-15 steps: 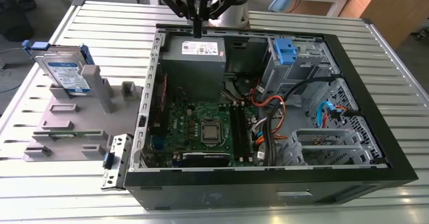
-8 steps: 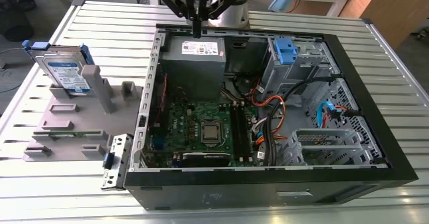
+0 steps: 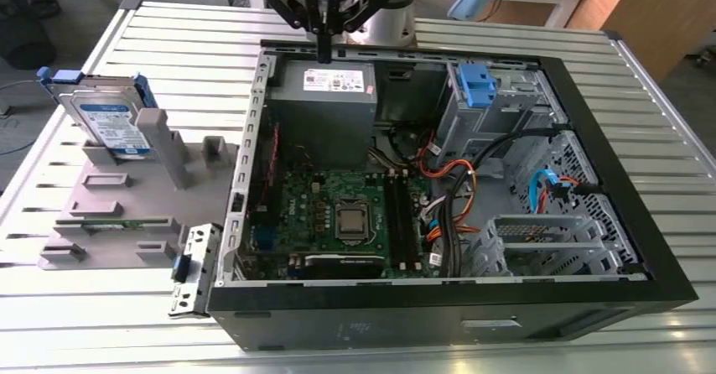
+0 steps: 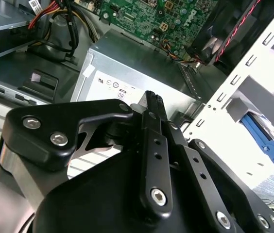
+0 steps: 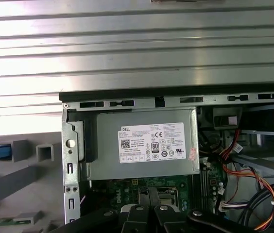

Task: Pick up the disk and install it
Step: 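Reach for the disk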

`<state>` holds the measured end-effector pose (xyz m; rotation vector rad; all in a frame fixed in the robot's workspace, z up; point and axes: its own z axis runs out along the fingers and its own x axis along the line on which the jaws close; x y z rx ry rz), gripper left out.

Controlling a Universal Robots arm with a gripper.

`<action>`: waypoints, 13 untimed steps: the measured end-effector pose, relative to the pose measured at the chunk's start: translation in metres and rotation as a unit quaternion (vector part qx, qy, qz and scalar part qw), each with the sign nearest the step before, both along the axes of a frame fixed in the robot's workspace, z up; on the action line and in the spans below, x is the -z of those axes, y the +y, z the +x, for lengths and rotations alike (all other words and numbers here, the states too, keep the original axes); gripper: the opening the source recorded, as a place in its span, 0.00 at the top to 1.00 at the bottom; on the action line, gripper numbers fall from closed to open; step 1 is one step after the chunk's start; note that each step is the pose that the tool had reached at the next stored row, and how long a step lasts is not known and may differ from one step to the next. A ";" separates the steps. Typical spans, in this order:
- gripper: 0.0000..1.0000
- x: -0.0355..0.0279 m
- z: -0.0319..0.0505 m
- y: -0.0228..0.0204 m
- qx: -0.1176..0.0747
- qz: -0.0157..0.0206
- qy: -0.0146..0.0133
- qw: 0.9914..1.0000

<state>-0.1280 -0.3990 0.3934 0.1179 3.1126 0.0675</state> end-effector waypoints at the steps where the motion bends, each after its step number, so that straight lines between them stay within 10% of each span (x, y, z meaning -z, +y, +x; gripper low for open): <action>1: 0.89 0.0001 -0.0014 0.0000 0.000 0.000 0.000 1.000; 13: 0.89 0.0006 -0.0234 0.0000 0.000 0.000 0.000 1.000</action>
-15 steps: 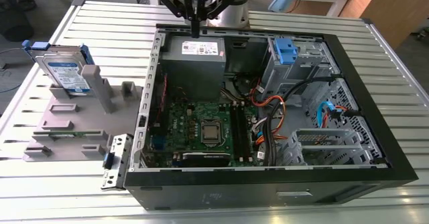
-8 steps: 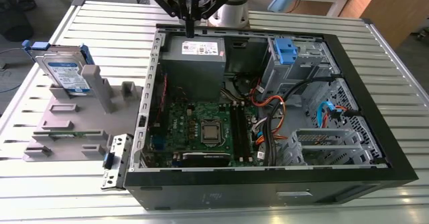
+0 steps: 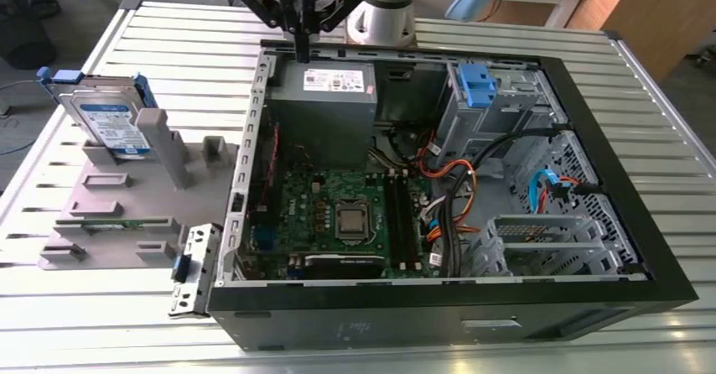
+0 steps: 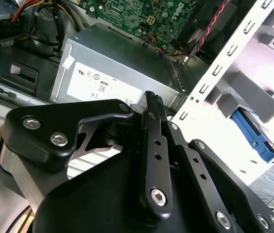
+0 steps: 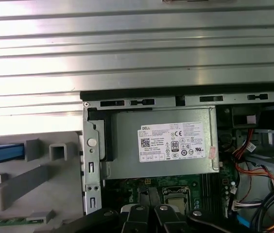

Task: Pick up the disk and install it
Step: 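Reach for the disk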

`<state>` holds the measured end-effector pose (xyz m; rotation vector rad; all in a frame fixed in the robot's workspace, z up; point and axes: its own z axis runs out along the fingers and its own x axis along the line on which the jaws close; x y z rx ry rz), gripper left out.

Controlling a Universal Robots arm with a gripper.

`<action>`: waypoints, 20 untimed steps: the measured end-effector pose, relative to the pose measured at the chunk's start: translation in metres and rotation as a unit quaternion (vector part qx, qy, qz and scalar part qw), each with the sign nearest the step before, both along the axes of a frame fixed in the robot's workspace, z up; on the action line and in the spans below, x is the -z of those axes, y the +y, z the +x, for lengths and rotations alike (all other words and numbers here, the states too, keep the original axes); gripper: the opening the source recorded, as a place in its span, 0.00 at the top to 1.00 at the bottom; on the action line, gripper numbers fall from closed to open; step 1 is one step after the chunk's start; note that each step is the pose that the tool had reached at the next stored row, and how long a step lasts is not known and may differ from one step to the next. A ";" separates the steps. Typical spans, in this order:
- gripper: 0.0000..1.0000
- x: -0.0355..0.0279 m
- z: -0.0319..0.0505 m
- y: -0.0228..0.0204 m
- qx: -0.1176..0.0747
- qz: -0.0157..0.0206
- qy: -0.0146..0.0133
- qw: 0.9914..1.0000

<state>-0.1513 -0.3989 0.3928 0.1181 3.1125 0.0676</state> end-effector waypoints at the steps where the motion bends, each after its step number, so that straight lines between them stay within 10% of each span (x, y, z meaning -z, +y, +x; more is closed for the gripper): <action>1: 0.89 0.0001 -0.0022 0.0000 0.000 0.000 0.000 1.000; 12: 0.89 0.0011 -0.0251 0.0000 0.000 0.000 0.000 1.000; 20: 0.89 0.0013 -0.0273 0.0000 0.000 0.000 0.000 1.000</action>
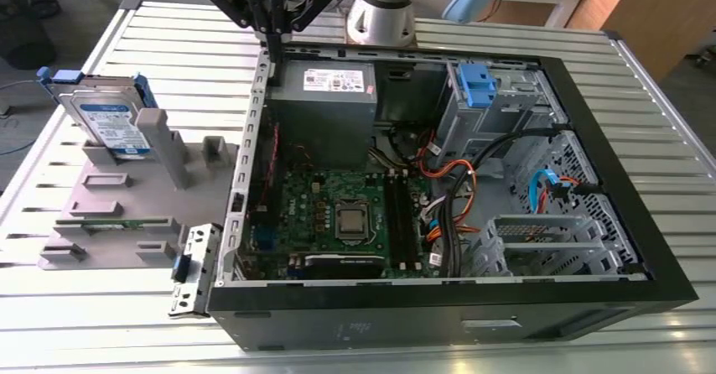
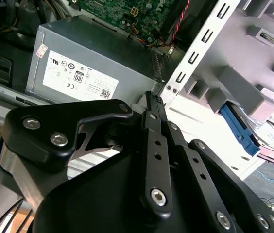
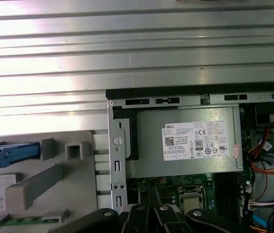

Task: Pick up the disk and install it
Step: 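Reach for the disk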

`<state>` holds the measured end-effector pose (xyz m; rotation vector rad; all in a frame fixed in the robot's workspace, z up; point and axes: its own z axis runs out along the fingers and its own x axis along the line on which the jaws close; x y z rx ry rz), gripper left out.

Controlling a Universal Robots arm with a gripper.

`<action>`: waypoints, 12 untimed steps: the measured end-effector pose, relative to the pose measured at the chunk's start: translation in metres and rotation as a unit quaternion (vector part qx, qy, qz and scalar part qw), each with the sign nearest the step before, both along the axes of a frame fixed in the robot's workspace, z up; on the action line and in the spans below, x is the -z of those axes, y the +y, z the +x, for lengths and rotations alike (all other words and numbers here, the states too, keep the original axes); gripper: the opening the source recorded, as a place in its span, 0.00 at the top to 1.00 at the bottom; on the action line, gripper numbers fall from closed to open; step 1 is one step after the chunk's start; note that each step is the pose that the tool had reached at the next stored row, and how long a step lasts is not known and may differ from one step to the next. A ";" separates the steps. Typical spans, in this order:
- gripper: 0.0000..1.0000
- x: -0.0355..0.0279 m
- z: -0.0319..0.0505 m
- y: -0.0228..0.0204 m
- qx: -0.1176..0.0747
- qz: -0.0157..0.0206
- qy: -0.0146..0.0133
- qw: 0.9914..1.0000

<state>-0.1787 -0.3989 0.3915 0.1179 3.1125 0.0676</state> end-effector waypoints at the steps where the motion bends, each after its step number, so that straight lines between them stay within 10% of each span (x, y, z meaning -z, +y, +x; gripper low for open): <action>1: 0.89 0.0000 -0.0002 0.0000 0.000 0.000 0.000 1.000; 12: 0.89 0.0002 -0.0034 0.0000 0.000 0.000 0.000 1.000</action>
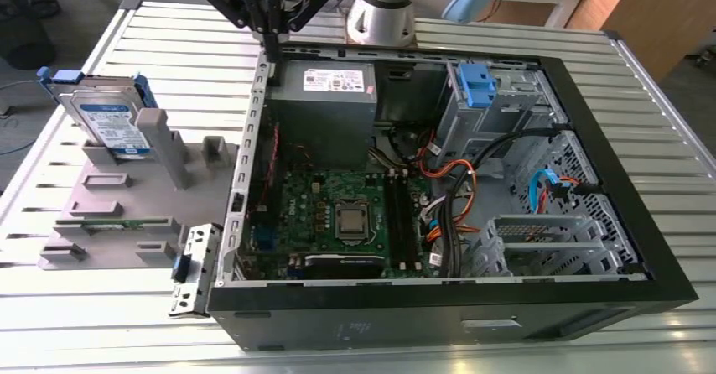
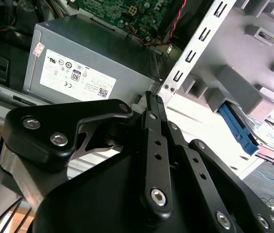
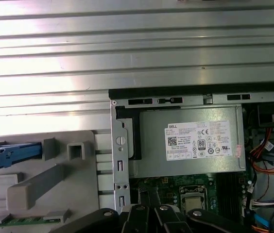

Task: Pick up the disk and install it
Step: 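Reach for the disk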

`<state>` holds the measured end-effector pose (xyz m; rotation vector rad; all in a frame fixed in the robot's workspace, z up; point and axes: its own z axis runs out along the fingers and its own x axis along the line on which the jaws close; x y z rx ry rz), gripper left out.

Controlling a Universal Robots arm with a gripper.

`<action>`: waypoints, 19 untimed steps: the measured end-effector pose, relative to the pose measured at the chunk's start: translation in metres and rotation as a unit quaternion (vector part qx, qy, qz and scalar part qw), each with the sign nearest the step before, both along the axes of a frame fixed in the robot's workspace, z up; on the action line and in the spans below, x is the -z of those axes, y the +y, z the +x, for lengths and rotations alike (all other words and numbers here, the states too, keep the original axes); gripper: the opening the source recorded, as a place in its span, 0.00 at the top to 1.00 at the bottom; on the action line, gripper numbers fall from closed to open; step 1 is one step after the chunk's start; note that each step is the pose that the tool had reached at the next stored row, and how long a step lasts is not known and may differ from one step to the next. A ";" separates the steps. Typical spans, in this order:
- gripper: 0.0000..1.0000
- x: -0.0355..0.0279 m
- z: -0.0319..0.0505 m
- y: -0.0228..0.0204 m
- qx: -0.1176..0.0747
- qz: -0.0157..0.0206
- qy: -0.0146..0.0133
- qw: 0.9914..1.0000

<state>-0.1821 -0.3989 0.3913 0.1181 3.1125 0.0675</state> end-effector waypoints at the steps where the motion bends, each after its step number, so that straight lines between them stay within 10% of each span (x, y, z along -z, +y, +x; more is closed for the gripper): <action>1: 0.89 0.0000 -0.0009 0.0000 0.000 0.000 0.000 1.000; 19: 0.89 0.0017 -0.0222 0.0000 0.000 0.000 0.000 1.000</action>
